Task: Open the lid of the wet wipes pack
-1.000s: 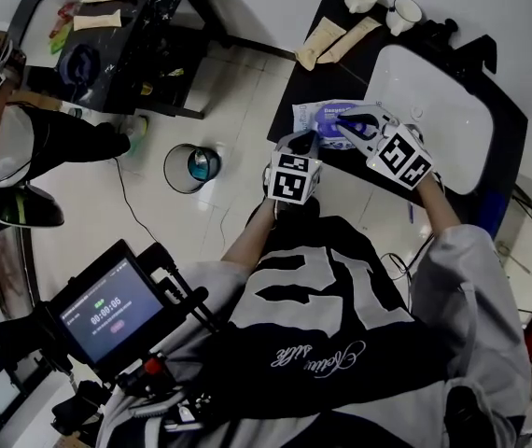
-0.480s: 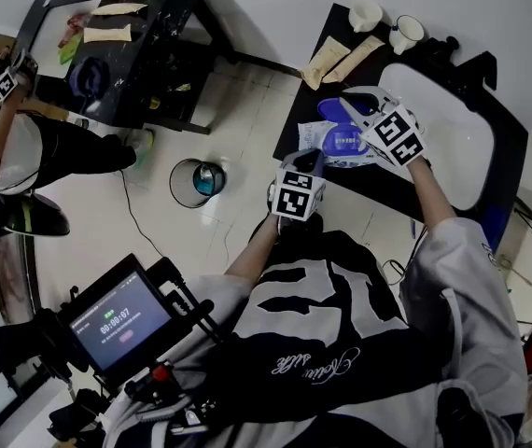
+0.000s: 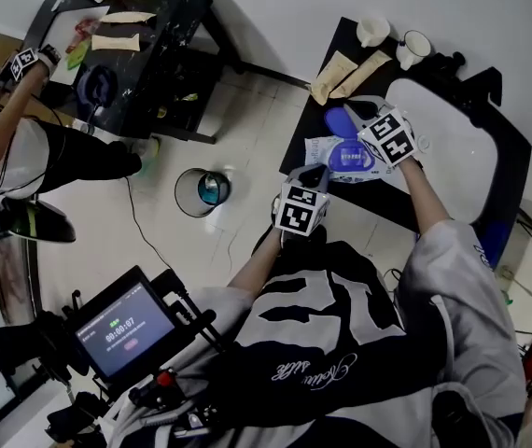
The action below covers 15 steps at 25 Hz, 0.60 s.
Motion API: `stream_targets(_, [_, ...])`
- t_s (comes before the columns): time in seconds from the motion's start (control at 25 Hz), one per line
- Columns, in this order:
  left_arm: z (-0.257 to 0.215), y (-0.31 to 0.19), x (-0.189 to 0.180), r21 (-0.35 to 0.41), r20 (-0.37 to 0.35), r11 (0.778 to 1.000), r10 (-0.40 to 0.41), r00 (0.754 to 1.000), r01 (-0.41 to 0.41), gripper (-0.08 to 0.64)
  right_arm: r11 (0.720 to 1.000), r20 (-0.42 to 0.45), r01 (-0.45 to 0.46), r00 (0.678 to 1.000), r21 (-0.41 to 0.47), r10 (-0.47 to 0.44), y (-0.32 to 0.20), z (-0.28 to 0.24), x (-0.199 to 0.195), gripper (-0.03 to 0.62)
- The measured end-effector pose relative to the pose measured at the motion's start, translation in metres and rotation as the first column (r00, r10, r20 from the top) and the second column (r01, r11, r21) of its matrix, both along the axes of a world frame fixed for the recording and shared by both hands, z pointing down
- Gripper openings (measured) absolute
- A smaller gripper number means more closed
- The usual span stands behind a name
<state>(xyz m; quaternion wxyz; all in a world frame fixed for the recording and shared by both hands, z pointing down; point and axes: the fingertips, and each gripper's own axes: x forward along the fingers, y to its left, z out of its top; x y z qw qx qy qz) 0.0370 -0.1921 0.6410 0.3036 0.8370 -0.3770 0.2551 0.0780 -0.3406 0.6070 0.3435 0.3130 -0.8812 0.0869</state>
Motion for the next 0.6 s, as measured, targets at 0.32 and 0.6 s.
stream_targets(0.32, [-0.006,-0.003,-0.005,-0.028,-0.013,0.999,-0.03,0.999,0.029,-0.002,0.995,0.108,-0.086,0.991,0.042,0.081,0.012,-0.039,0.001,0.0])
stream_targets(0.6, [-0.014,-0.002,-0.009,-0.054,-0.048,0.996,-0.077,0.996,0.074,-0.002,0.966,0.268,-0.254,0.935,0.05,0.232,0.037,-0.075,0.019,0.0])
